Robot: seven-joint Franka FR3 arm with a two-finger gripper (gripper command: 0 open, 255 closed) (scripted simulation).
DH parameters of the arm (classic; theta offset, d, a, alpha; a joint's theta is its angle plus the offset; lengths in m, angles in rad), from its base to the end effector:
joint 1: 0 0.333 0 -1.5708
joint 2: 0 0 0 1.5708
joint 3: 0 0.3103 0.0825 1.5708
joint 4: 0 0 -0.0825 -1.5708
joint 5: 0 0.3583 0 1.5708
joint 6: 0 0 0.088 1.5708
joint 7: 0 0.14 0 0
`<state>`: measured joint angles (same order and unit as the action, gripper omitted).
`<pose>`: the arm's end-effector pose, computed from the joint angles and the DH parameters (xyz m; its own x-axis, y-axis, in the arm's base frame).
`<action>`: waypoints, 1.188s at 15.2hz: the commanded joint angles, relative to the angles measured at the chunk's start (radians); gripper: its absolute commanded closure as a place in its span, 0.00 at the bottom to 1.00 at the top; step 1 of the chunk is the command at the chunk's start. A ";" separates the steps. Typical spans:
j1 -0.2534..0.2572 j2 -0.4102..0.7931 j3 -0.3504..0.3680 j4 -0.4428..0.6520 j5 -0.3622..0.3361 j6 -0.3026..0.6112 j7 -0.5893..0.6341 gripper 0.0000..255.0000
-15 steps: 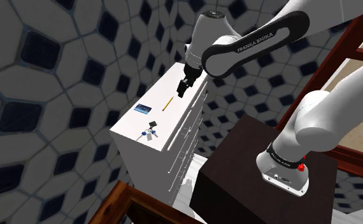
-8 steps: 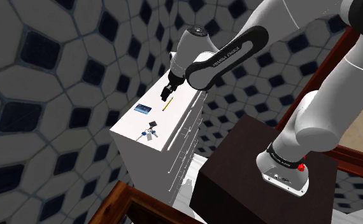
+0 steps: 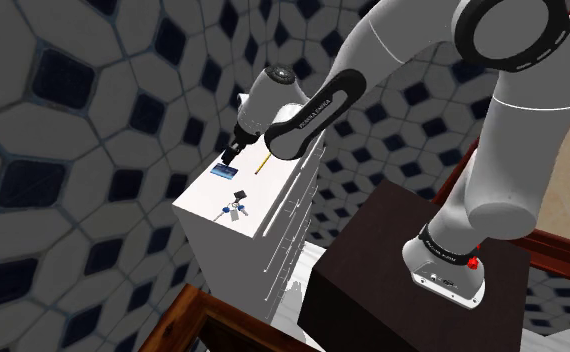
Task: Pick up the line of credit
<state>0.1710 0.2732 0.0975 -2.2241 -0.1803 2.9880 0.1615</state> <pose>0.5633 0.1661 0.2910 0.8485 0.2346 0.4743 0.2635 -0.9647 0.0058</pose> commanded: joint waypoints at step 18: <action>0.088 0.267 -0.076 0.192 -0.054 0.169 0.041 1.00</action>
<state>0.2587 0.5402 0.0215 -2.0324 -0.2345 3.1563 0.2024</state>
